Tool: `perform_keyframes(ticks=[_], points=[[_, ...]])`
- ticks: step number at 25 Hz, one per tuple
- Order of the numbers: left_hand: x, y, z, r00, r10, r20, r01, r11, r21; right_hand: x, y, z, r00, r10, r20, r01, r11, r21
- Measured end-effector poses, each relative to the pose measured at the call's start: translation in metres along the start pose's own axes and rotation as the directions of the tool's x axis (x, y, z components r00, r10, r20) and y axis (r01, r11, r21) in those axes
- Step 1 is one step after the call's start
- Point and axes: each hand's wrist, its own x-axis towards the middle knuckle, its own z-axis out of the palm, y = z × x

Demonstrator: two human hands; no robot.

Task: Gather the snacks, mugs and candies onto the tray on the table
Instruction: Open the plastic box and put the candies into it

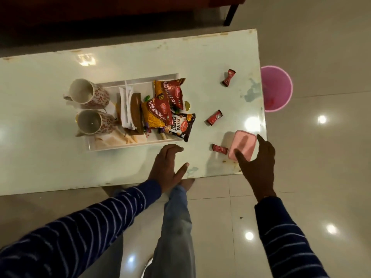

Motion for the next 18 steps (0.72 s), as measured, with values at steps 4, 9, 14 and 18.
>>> perform_keyframes(ticks=[4,9,14,18], points=[[0.004,0.03,0.023,0.982,-0.055,0.181,0.067,0.996,-0.058,0.003,-0.013,0.035,1.0,0.025,0.016,-0.021,0.98,-0.196],[0.007,0.033,0.033,0.934,-0.101,0.344,0.165,0.972,-0.165,0.009,-0.008,0.046,0.999,0.029,-0.026,-0.033,0.984,-0.178],[0.013,0.032,0.016,0.922,-0.045,0.386,0.148,0.959,-0.24,-0.022,-0.035,0.032,0.998,-0.055,0.035,0.056,0.998,-0.018],[0.014,0.034,-0.004,0.938,0.012,0.345,0.071,0.971,-0.227,-0.09,-0.072,0.038,0.972,-0.145,0.185,0.125,0.985,0.117]])
